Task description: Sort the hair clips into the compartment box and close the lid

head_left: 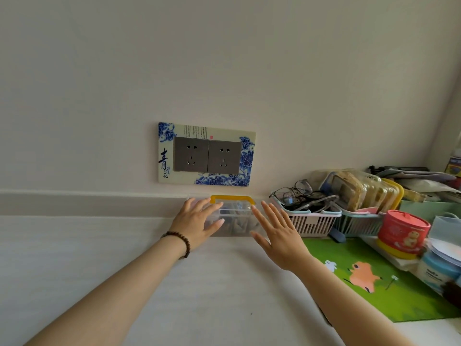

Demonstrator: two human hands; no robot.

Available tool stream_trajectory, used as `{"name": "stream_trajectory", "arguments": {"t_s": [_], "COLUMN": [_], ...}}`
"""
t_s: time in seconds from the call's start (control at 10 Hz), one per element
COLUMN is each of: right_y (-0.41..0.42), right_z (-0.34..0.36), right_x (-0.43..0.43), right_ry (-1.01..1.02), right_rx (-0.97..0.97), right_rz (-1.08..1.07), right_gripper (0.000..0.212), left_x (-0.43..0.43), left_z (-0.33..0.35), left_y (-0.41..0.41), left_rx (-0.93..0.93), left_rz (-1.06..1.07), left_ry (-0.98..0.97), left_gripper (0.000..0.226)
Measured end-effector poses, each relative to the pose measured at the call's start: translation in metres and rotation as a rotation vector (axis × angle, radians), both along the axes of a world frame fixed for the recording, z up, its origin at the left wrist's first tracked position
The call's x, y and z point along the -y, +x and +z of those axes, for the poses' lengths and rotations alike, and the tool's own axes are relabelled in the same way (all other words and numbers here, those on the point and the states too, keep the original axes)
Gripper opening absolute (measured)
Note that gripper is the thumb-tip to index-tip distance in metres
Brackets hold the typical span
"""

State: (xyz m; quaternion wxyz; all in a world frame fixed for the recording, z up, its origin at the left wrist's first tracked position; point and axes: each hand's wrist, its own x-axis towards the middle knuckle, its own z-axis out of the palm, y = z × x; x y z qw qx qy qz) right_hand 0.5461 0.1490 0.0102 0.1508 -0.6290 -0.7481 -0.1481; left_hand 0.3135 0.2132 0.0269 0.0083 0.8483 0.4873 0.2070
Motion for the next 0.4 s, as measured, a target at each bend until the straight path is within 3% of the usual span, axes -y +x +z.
{"name": "stream_trajectory", "arguments": {"t_s": [0.4], "right_y": [0.0014], "right_z": [-0.0004], "right_x": [-0.0068], "right_ry": [-0.037], "right_rx": [-0.071], "right_rz": [0.031], "right_gripper": [0.065], "left_x": [-0.0044], "left_z": [-0.0045], "left_y": [0.0018], "left_rx": [-0.001], "left_rz": [0.022], "left_ry": [0.036], "left_gripper": [0.059]}}
